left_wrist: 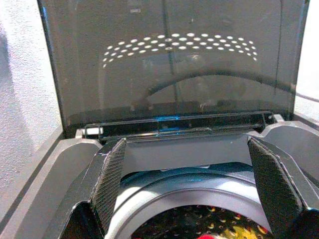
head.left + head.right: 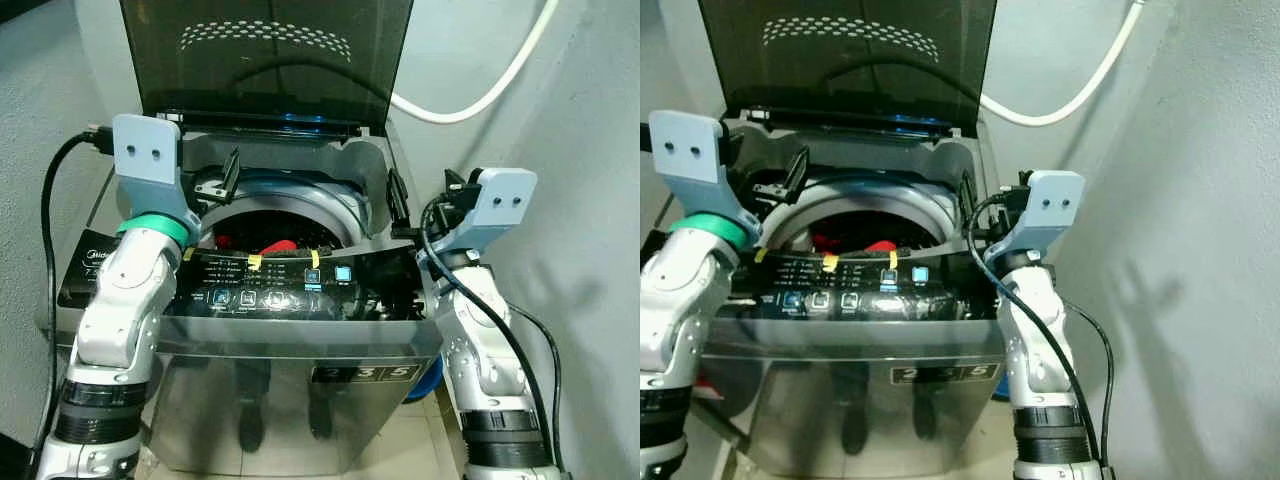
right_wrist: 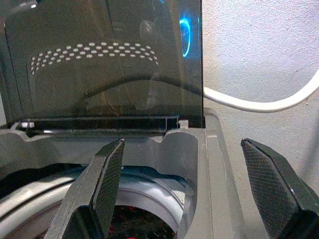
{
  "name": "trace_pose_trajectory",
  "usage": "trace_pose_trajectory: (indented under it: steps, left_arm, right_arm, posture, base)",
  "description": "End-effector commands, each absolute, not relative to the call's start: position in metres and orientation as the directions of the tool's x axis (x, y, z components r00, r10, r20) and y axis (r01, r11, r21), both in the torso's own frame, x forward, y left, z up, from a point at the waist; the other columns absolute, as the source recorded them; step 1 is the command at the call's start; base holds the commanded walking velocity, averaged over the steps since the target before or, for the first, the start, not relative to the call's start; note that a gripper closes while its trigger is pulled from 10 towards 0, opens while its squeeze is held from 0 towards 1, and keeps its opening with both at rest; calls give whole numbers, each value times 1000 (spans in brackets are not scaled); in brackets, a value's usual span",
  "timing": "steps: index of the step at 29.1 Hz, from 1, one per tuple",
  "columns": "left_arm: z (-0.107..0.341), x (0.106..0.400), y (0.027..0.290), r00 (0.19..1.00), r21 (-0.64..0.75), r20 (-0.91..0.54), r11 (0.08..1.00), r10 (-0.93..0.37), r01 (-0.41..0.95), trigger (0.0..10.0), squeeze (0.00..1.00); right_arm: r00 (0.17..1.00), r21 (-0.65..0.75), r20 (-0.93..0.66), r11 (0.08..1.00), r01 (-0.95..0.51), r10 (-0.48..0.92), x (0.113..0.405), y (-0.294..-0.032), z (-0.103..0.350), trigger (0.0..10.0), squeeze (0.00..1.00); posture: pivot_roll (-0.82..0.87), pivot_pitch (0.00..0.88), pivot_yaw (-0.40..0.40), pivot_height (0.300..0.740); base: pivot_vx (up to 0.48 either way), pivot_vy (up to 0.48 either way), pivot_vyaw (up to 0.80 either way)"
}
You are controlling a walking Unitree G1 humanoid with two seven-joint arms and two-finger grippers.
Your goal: Clothes washing
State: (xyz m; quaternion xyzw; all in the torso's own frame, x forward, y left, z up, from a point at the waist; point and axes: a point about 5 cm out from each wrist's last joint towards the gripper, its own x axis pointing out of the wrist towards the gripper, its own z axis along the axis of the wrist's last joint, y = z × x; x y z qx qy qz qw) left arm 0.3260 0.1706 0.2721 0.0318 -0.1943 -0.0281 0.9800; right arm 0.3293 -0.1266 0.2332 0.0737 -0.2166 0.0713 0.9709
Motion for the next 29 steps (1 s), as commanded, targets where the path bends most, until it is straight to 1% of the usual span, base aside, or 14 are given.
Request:
trace_pose_trajectory:
  steps: [1,12,29]
  left_arm:
    - [271,328,169,923,84,378,996,-71,42,10000,0]
    - [268,333,162,923,80,376,995,-86,60,10000,0]
    - [267,336,161,921,84,380,995,-87,59,10000,0]
  right_arm:
    - [905,107,414,981,-160,102,328,-127,229,10000,0]
    - [907,87,407,984,-156,107,325,-129,227,10000,0]
    - [908,31,399,988,-150,125,326,-127,225,10000,0]
  posture:
    - [108,0,-5,733]
    - [85,0,6,733]
    - [88,0,5,733]
  base:
    - [-315,0,0]
    - [-358,0,0]
    - [-385,0,0]
